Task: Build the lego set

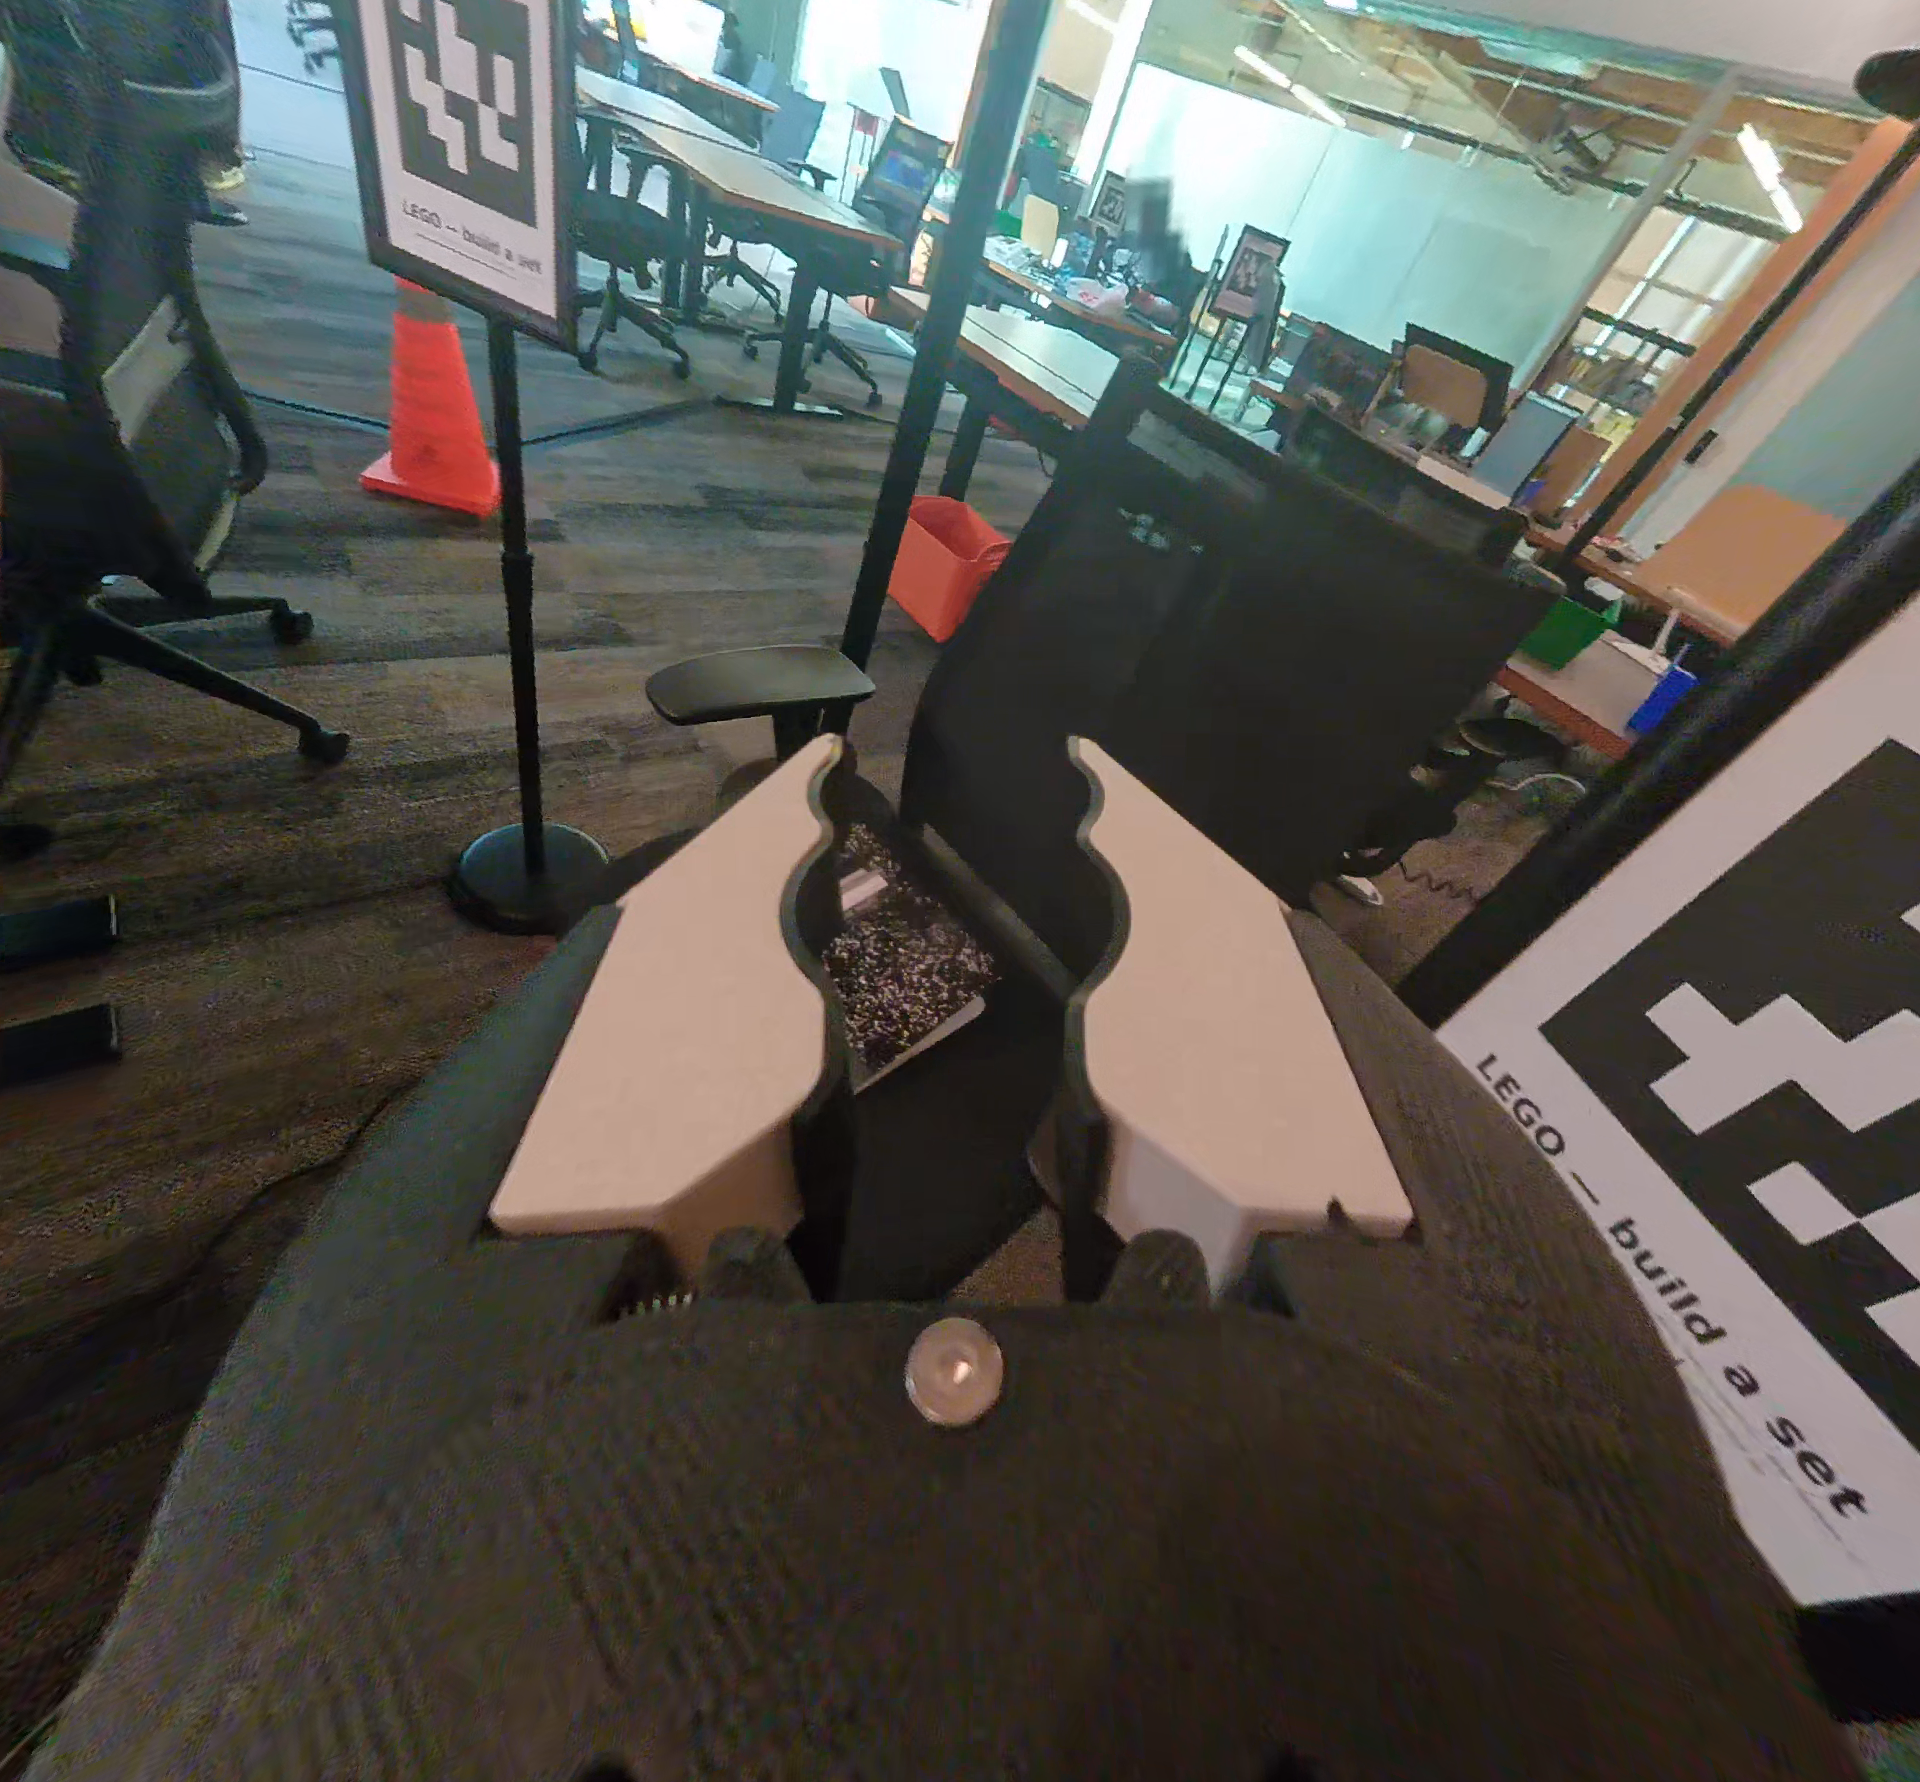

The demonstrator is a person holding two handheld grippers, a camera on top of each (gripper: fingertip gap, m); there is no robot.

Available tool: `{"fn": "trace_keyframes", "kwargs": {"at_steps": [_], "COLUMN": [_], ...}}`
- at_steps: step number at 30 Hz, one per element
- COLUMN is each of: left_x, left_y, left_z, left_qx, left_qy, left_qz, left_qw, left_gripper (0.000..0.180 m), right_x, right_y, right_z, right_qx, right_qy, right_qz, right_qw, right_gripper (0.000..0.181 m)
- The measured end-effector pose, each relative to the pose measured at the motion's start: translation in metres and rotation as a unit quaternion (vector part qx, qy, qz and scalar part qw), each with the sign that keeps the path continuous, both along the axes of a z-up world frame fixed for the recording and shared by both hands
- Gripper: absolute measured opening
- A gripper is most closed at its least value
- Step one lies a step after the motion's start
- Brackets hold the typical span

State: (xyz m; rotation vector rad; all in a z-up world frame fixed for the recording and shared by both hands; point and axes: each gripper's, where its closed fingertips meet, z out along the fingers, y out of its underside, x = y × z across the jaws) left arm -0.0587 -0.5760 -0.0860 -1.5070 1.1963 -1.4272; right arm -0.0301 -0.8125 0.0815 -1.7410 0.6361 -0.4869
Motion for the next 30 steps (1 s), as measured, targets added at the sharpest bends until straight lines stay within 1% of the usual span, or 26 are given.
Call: {"fn": "trace_keyframes", "kwargs": {"at_steps": [1,5,9,12,16,20,23,26,30], "left_x": [-0.005,-0.043,-0.101,-0.158,-0.248,-0.336,-0.387,-0.416,-0.426], "left_y": [0.013,0.073,0.131,0.171,0.211,0.236,0.249,0.257,0.255], "left_z": [0.0,-0.006,-0.024,-0.041,-0.064,-0.082,-0.091,-0.102,-0.1], "left_qx": [0.0,0.001,0.004,-0.013,-0.035,-0.044,-0.051,-0.062,-0.075], "left_qy": [-0.004,-0.003,0.016,0.036,0.062,0.088,0.101,0.115,0.128], "left_qz": [0.013,0.077,0.136,0.185,0.277,0.389,0.47,0.536,0.597], "left_qw": [1.0,0.997,0.991,0.982,0.958,0.916,0.875,0.834,0.789], "left_gripper": [0.037,0.038,0.038,0.038,0.038,0.038,0.038,0.04,0.044], "right_x": [0.002,0.01,0.016,0.012,-0.018,-0.069,-0.118,-0.161,-0.2], "right_y": [0.002,0.017,0.06,0.123,0.236,0.347,0.422,0.487,0.562], "right_z": [0.002,0.033,0.057,0.061,0.043,0.015,-0.017,-0.079,-0.181], "right_qx": [-0.017,-0.044,-0.076,-0.102,-0.124,-0.109,-0.089,-0.116,-0.168], "right_qy": [-0.016,-0.042,-0.075,-0.089,-0.094,-0.089,-0.061,-0.028,-0.053], "right_qz": [-0.011,-0.014,0.021,0.086,0.225,0.375,0.49,0.59,0.679], "right_qw": [1.0,0.998,0.994,0.987,0.962,0.916,0.865,0.798,0.712], "right_gripper": [0.065,0.064,0.062,0.062,0.062,0.06,0.055,0.053,0.05]}}
